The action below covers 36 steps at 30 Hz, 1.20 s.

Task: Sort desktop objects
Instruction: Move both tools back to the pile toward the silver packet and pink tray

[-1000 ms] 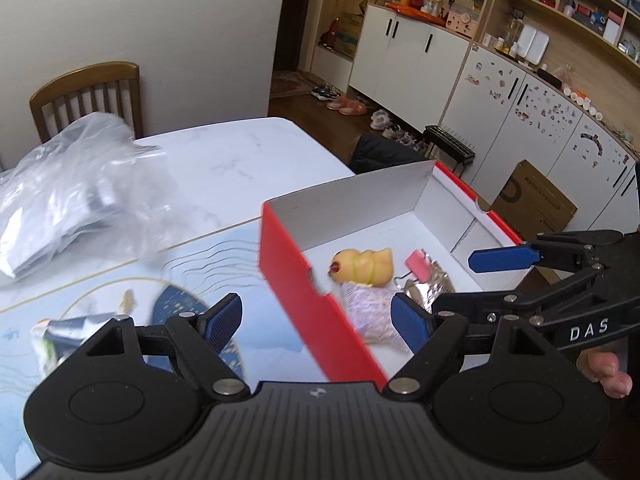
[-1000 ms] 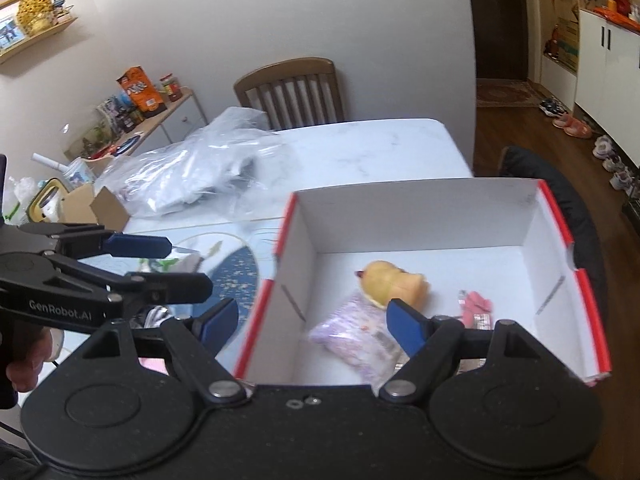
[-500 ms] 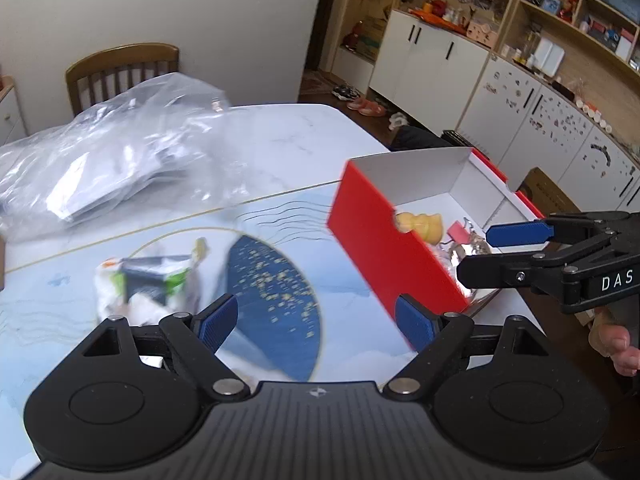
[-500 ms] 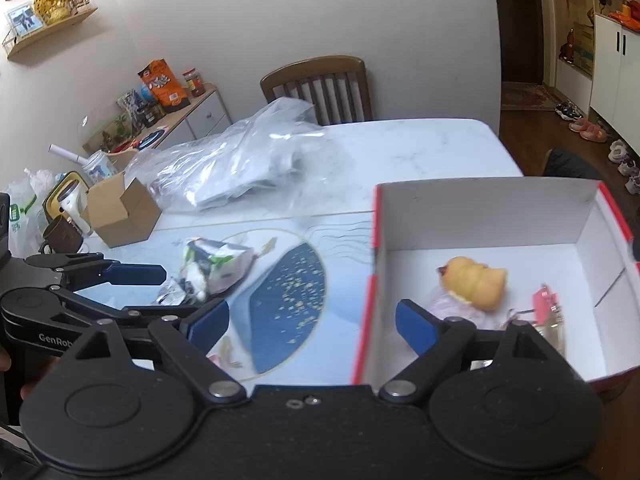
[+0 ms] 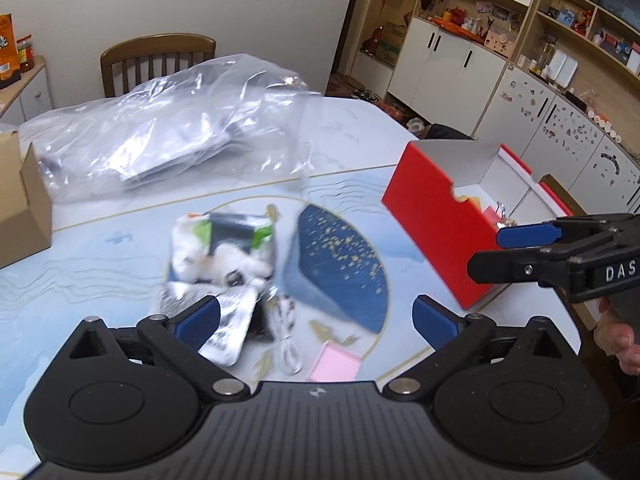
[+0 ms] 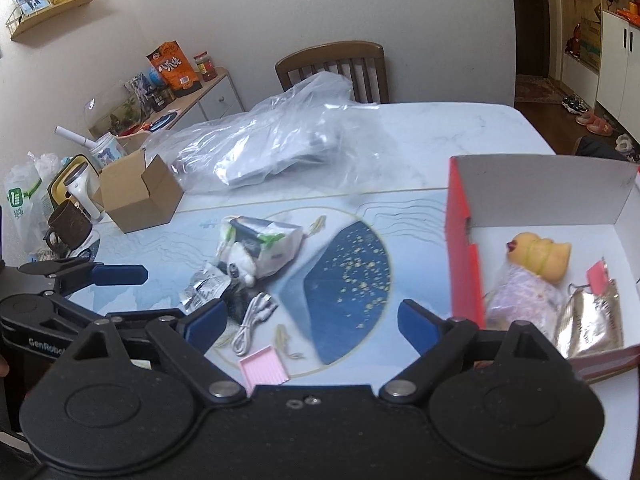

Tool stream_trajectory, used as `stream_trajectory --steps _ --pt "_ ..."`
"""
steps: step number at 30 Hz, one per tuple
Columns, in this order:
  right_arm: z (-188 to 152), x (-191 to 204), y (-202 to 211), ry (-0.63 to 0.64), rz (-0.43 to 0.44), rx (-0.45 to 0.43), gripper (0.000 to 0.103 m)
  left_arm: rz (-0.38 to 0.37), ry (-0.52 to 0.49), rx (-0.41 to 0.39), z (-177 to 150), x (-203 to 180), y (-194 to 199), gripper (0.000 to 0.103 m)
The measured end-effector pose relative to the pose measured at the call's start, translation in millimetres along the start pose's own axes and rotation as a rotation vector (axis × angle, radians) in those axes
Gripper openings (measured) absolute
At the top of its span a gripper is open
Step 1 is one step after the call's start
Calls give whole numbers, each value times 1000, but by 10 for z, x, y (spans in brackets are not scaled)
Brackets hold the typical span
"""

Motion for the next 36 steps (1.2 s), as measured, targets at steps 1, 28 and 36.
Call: stream_trajectory --steps 1,28,36 --pt "-13 27 -31 -1 -3 3 92 2 0 0 -35 45 6 103" --pt "-549 296 -908 13 -90 189 92 16 -76 62 -334 746 -556 103" --pt "-632 330 -1093 27 -89 250 89 -76 -268 50 -264 722 -721 103"
Point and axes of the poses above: each gripper's, at about its wrist camera, not at the fingertips, and y roughly against the way its jaws point, x to its left, z to its top, the point moved 5 cm from there along -y, roughly the way its jaws point, and after that the axes turned 13 degrees about z, right-handed, at the moved point
